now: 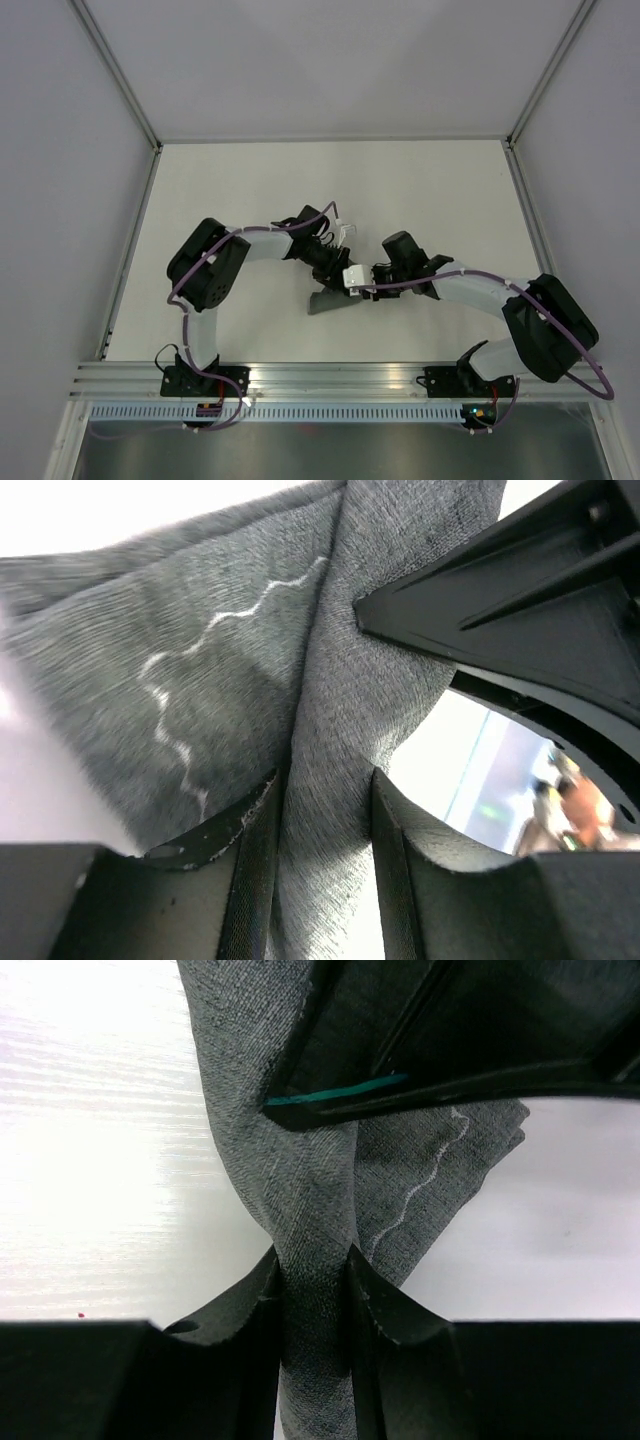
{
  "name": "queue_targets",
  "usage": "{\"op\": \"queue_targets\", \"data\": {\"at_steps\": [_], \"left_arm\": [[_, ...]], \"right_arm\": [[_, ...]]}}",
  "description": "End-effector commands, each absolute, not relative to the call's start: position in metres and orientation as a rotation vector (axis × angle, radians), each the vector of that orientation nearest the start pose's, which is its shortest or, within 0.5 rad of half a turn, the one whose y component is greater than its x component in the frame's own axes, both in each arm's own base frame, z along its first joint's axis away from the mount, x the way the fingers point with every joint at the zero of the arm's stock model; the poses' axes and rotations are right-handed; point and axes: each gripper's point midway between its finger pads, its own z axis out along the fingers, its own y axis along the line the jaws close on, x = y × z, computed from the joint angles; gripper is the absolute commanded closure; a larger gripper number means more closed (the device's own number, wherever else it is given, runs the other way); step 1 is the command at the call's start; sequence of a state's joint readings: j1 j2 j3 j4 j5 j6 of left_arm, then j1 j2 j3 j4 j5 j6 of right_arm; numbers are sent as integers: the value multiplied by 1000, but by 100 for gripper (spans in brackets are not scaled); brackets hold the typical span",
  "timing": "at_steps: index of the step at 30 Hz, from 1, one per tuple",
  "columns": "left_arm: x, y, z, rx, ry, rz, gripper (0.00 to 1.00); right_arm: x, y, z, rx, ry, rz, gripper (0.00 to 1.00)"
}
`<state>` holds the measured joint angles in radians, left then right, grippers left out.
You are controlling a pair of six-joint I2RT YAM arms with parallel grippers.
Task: Fold the napkin, place the utensils inside, and roll it up
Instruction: Roll the napkin with the utensil
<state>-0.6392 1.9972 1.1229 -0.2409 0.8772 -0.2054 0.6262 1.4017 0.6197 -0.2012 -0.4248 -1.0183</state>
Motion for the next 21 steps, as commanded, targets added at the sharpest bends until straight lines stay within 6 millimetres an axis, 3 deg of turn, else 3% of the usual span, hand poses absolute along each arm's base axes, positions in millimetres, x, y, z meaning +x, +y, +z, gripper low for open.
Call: {"op": "queue_targets", "data": {"at_steps": [1, 4, 8, 10, 14, 16, 21], "left_arm": [[258, -333, 40, 701, 2539, -1231, 55], [271, -325, 49, 634, 2470, -1130, 55], [293, -300, 50, 503, 2384, -943, 54], [301, -290, 63, 449, 2317, -888, 52], [303, -265, 72, 378, 2218, -773, 51], [311, -254, 88, 318, 2114, -721, 50], [295, -226, 128, 278, 1878, -691, 49]], "right_arm": [[217, 205, 18, -1956, 1658, 508, 68], [218, 205, 20, -1968, 1695, 578, 68], [218, 205, 23, -1990, 1742, 670, 68], [219, 207, 22, -2000, 1758, 712, 68], [212, 203, 18, -2033, 1825, 805, 68], [215, 207, 19, -2035, 1833, 857, 68], [216, 204, 13, -2042, 1925, 963, 68]]}}
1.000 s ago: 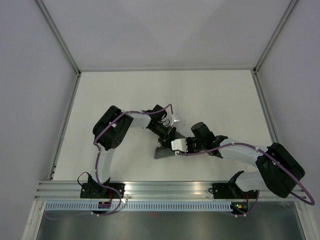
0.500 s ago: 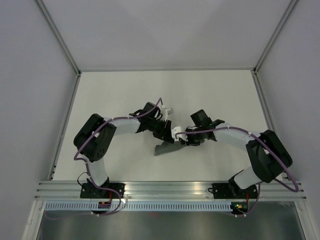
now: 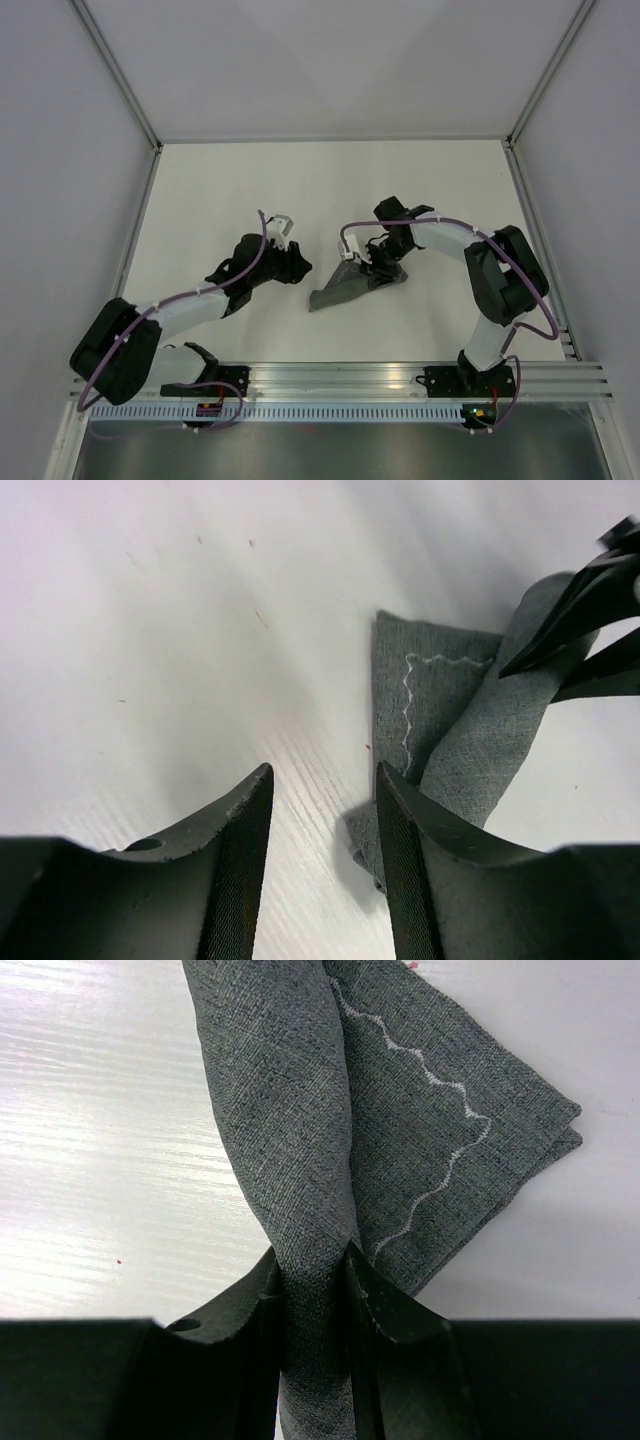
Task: Fold the napkin, place the utensils inside, and roll it up
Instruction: Roll the napkin with the utensil
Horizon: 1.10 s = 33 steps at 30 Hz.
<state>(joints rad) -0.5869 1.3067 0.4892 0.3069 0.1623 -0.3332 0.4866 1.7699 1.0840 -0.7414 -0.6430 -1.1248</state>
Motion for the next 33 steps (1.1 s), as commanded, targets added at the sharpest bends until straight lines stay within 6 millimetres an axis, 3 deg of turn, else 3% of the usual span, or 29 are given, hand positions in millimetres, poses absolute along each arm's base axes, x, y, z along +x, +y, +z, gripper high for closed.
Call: {"op": "queue_targets", "data": {"at_steps": [1, 4, 9, 14, 23, 26, 29, 33], "left_arm": [[294, -222, 133, 295, 1851, -661, 48], [283, -228, 143, 419, 1797, -626, 46], [266, -265, 149, 652, 1765, -524, 43], [250, -301, 135, 864, 1739, -413, 42], [234, -335, 99, 1074, 1715, -356, 42], [230, -349, 98, 1121, 1696, -395, 41], [223, -359, 81, 1201, 1705, -391, 41], [219, -369, 73, 1244, 1701, -399, 41]], "right_arm": [[221, 208, 15, -2035, 1918, 966, 68], [224, 209, 13, -2026, 1951, 994, 68], [227, 212, 8, -2011, 2003, 1051, 68], [233, 215, 9, -1999, 2039, 1112, 66], [240, 216, 5, -1982, 2078, 1125, 67], [242, 215, 2, -1974, 2094, 1122, 67], [242, 214, -1, -1973, 2111, 1119, 67], [244, 213, -3, -1967, 2121, 1117, 67]]}}
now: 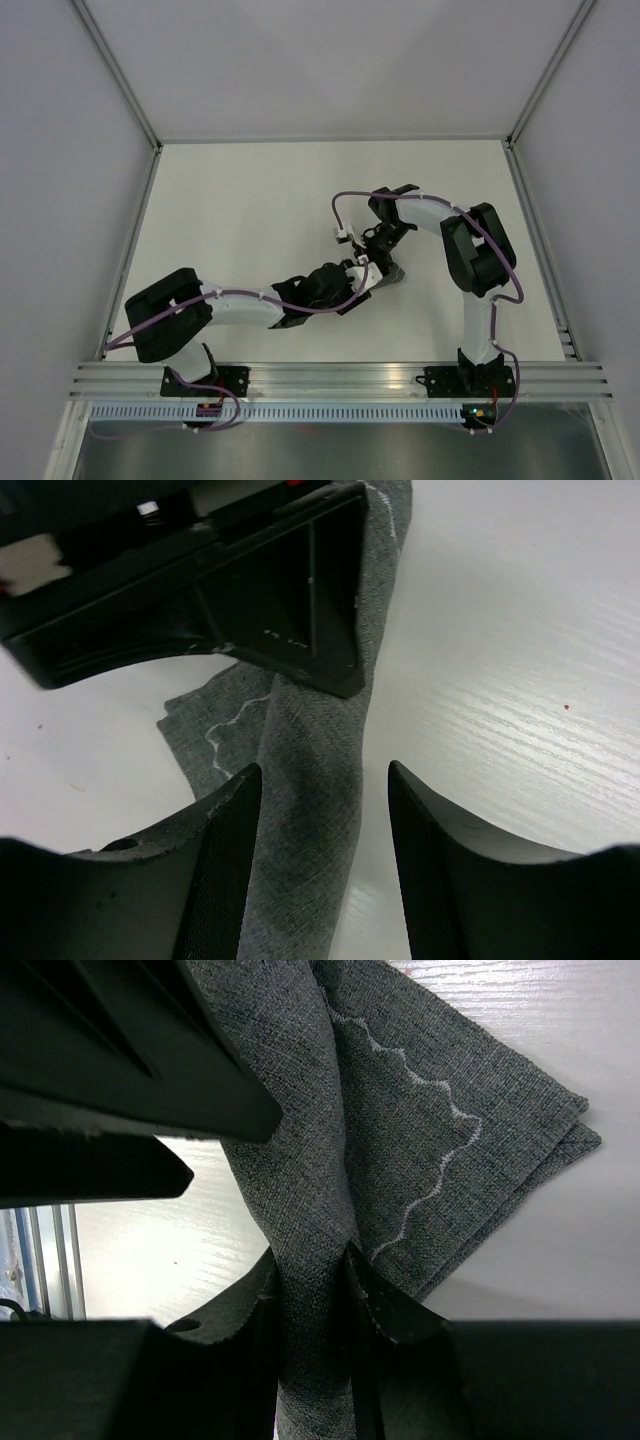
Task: Fold the napkin, place the utensils inside, and roll it up
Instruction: Roll the napkin with the utensil
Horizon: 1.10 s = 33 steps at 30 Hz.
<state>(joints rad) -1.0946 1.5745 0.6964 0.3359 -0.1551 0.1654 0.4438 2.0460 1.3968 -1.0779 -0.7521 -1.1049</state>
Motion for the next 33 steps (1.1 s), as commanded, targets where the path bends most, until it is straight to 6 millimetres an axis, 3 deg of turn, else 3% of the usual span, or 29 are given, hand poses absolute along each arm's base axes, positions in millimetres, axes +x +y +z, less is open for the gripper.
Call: {"op": "queue_targets", "data": {"at_steps": [1, 11, 14, 15, 18, 22, 28, 33], "left_arm": [[220, -370, 67, 1254, 1709, -388, 41], [231, -366, 40, 1219, 1751, -306, 45], [231, -365, 32, 1219, 1765, -303, 56], [231, -365, 29, 1216, 1773, -304, 66], [228, -365, 22, 1222, 1796, -317, 82], [221, -364, 13, 1228, 1828, -353, 92], [207, -365, 6, 1236, 1881, -467, 98], [204, -360, -3, 1223, 1956, -526, 98]], "right_arm": [[245, 213, -3, -1964, 2124, 1117, 67], [247, 214, -4, -1941, 2149, 1123, 67], [248, 215, -1, -1921, 2153, 1130, 66], [246, 215, -1, -1911, 2164, 1137, 64], [247, 217, 4, -1885, 2161, 1140, 58], [249, 217, 16, -1837, 2149, 1135, 50], [277, 224, 65, -1670, 2024, 1031, 38], [308, 213, 98, -1467, 2001, 966, 35]]}}
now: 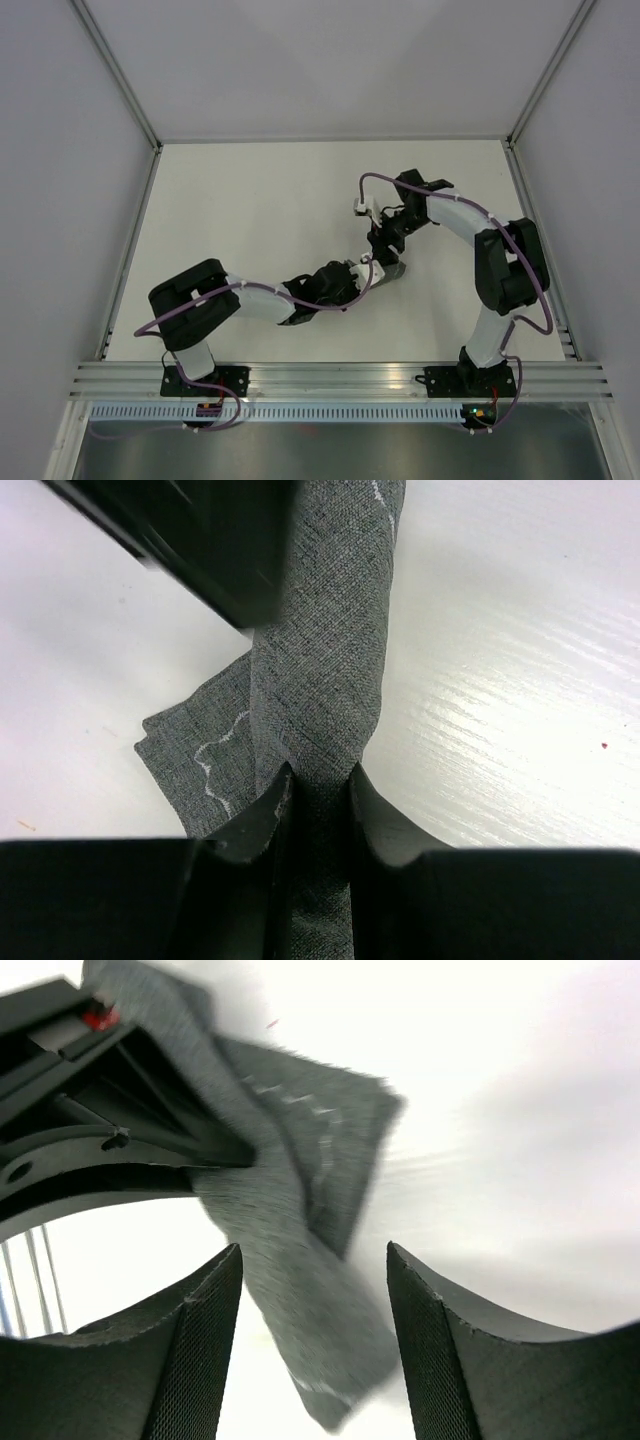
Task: Fold the napkin, place the utensils inside, and roll it up
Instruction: Roll the napkin with the utensil
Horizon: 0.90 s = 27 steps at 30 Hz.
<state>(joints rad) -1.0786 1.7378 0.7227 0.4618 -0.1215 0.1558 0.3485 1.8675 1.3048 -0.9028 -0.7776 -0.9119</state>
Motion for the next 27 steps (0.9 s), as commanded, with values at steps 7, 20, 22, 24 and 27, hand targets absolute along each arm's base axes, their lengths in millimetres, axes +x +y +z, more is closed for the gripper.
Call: {"op": "queue_targets", "data": {"at_steps": [7, 20, 22, 24, 27], "left_arm": [[198, -353, -11, 1181, 2100, -705, 98], [190, -337, -22, 1158, 2364, -977, 98], [191, -334, -27, 1146, 2397, -986, 98], [189, -333, -27, 1142, 2419, -1035, 98], [185, -333, -31, 1139, 2453, -1091, 98]], "right_arm": [[334, 176, 130, -1258, 1934, 844, 35], [268, 165, 111, -1511, 1637, 530, 31], [261, 176, 109, -1582, 1567, 438, 31], [254, 178, 96, -1622, 1536, 351, 30], [240, 191, 80, -1698, 1483, 328, 28]]}}
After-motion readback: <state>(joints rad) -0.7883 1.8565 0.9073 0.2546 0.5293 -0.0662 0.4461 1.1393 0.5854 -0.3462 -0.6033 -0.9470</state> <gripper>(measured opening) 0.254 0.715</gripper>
